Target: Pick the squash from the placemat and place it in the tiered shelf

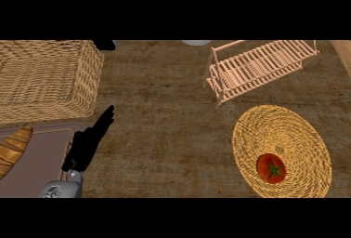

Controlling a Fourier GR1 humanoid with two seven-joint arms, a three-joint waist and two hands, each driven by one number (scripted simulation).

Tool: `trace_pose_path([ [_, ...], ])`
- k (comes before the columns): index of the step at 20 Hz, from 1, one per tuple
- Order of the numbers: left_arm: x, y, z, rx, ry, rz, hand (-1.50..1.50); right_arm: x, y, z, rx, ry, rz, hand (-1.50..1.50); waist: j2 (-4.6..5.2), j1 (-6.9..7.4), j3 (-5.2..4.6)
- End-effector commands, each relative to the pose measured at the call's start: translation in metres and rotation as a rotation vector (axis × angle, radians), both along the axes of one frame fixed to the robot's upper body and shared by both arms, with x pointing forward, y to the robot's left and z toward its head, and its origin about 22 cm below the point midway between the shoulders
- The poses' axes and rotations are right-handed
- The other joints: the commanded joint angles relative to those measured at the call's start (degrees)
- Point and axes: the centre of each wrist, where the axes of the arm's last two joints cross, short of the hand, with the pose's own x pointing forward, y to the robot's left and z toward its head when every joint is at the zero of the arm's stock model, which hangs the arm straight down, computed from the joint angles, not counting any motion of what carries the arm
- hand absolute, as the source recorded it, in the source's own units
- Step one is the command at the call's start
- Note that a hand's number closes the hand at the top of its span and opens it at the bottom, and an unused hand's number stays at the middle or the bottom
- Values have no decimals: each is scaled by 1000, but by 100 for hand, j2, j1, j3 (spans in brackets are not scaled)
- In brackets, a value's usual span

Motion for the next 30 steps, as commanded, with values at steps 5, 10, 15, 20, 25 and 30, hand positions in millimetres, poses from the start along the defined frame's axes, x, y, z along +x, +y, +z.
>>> trace_pose_path([
  [5, 4, -8, 10, 5, -11, -22, 0, 16, 33, -33, -34, 109, 36, 150, 43, 98, 5],
  [10, 5, -4, 2, 10, -5, -23, 0, 20, 46, -51, 460, 302, 145, -150, 85, 111, 14],
  [15, 3, -2, 2, -1, -8, -10, 0, 20, 48, -64, 762, 350, 177, -150, 62, 112, 12],
  [20, 4, 6, 1, -1, -26, -19, 0, 19, 39, -56, 920, 185, 139, -150, 83, 126, 9],
  [25, 2, 0, 4, 10, -37, 0, 0, 8, -5, -33, 1035, -54, -22, -150, 63, 67, 10],
  [30, -2, 4, 1, -4, -17, 3, 0, -21, -78, -16, 1053, -245, -208, -150, 69, 17, 14],
])
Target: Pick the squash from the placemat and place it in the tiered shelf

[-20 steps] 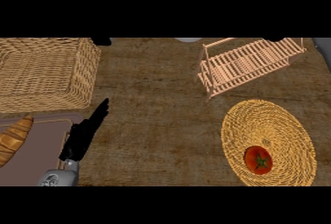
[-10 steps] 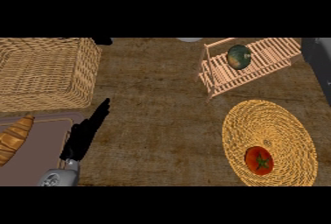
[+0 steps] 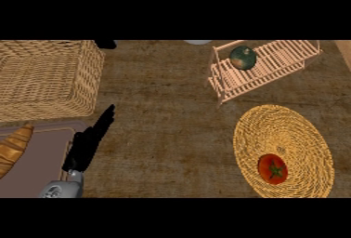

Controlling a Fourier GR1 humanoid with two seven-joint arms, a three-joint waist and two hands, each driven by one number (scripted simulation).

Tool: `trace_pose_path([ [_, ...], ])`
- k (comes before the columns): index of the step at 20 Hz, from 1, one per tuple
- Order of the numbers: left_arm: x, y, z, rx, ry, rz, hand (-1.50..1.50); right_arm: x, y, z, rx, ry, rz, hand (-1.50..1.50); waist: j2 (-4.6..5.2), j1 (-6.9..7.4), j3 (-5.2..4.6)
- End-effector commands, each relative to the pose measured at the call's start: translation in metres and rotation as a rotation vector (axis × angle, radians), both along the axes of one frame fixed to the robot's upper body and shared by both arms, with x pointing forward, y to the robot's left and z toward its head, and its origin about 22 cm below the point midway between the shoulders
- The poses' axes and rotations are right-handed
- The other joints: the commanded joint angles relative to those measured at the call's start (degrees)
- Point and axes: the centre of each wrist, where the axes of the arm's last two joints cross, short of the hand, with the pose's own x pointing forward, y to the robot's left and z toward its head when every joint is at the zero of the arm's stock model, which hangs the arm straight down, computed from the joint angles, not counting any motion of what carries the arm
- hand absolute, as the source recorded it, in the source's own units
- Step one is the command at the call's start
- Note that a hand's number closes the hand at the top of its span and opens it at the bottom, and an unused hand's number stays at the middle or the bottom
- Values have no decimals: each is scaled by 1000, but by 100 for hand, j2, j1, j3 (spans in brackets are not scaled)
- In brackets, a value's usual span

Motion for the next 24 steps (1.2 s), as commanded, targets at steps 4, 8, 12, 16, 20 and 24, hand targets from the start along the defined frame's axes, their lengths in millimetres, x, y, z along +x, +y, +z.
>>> trace_pose_path([
  [4, -7, -2, 5, -2, 3, 11, 0, -55, -102, 19, 49, 11, -286, -150, -14, -10, 13],
  [8, -3, -1, 0, -1, 6, 5, 0, -85, -141, 0, 19, 27, -237, -150, 7, -80, 19],
  [12, 0, -4, 9, -7, -2, 4, 0, -113, -171, -4, -12, -8, -222, -150, 18, -44, 36],
  [16, 0, 9, 11, 3, -8, 12, 0, -129, -184, -18, -37, -6, -203, -150, -5, -50, 31],
  [20, -3, 4, -1, 3, 4, -3, 0, -137, -191, -15, -79, -21, -168, -150, 37, 10, 38],
  [24, -1, -3, 1, -6, -3, -21, 0, -147, -200, -11, -142, 38, -131, -150, 20, 13, 33],
])
